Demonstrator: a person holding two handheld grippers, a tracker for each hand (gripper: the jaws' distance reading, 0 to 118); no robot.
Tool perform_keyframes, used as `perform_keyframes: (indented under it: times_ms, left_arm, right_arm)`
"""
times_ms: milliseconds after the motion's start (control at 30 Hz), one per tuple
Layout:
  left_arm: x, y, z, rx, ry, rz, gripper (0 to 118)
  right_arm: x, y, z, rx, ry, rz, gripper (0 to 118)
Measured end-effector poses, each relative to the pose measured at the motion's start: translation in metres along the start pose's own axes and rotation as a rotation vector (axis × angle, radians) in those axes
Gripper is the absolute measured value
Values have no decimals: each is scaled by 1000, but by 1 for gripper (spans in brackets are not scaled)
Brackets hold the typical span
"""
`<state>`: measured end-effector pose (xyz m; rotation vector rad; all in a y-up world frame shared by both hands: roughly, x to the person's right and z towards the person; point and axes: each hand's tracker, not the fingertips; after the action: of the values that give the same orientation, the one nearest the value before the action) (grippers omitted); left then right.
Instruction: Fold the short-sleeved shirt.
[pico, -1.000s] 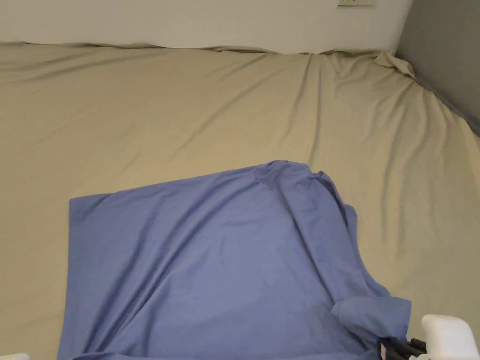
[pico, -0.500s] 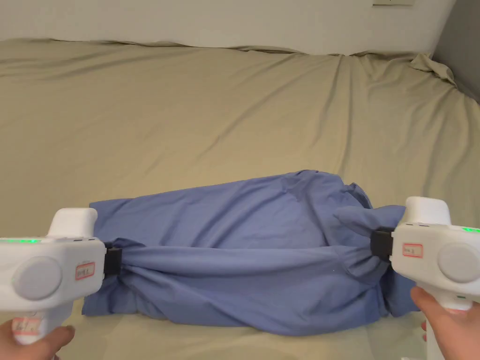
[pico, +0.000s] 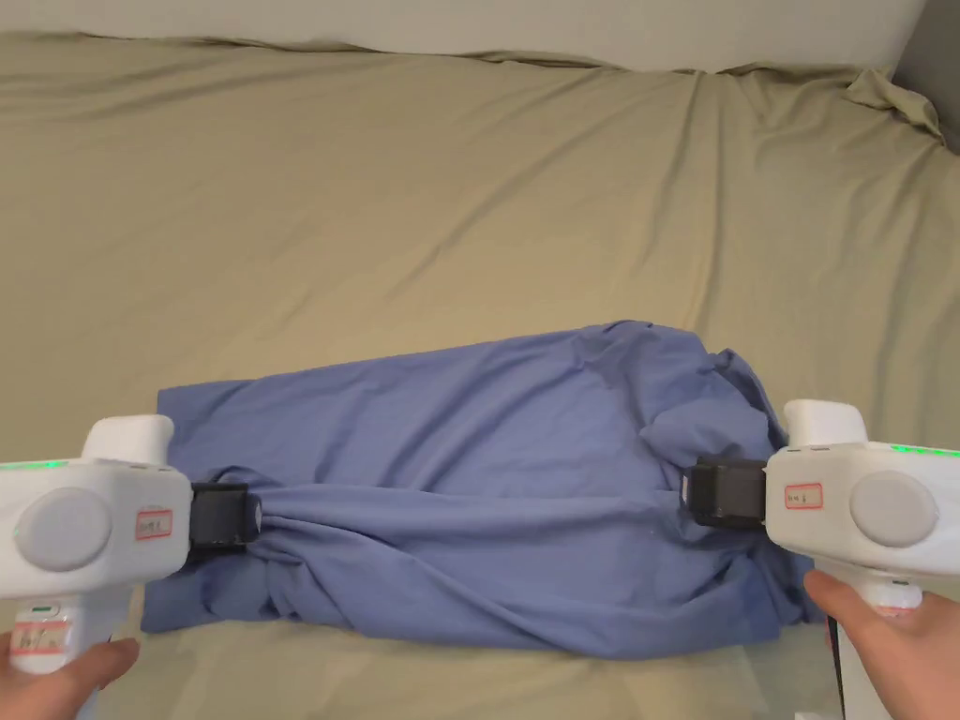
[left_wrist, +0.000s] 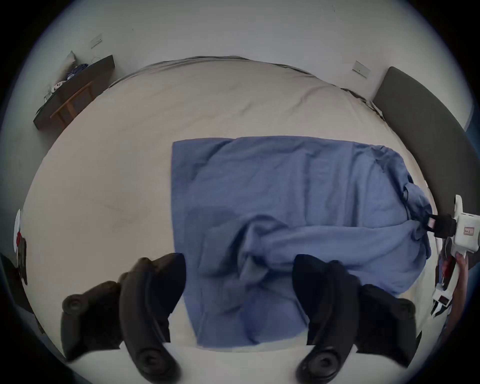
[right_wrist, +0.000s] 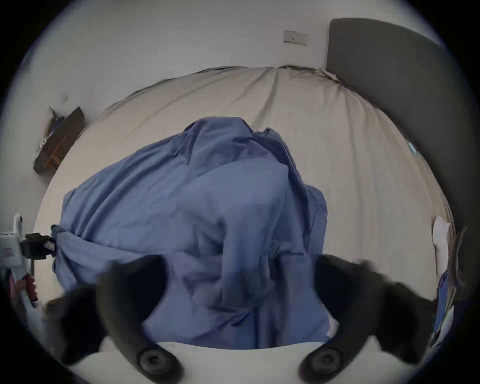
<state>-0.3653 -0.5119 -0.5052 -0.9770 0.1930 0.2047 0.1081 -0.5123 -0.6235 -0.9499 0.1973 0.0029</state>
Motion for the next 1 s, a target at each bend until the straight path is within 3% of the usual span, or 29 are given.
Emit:
perform_keyframes:
  times_ms: [200, 233, 267, 300, 333, 367, 433, 600, 933, 967, 1000]
  left_arm:
    - [-9, -38, 99, 233, 25, -3, 93]
    - [-9, -51, 124, 289, -1, -12, 91]
    - [-8, -66, 146, 345, -23, -13, 80]
    - [-6, -82, 168, 404, -35, -8, 54]
    - [-3, -99, 189, 440, -24, 17, 4]
    - [0, -112, 202, 466, 2, 39, 0]
    - [4, -142, 229, 466, 18, 50, 0]
    - [15, -166, 249, 432, 49, 3, 0]
    - [32, -135, 210, 406, 61, -73, 0]
    - [31, -130, 199, 402, 69, -72, 9]
    - [29, -121, 184, 375, 77, -61, 45]
  right_arm:
    - [-5, -34, 93, 168, -11, 47, 117]
    - [-6, -44, 115, 202, -14, 60, 111]
    - [-8, -55, 134, 241, -15, 78, 98]
    - [-11, -68, 152, 271, -5, 101, 74]
    - [-13, -82, 169, 289, -4, 117, 29]
    - [-13, -94, 181, 311, -11, 114, 5]
    - [-14, -123, 206, 378, -37, 67, 5]
    - [-14, -149, 235, 375, -17, 53, 4]
    - [-13, -135, 232, 394, -36, 70, 4]
    - [-13, -135, 230, 391, -36, 69, 4]
    - [-13, -134, 227, 389, -36, 68, 4]
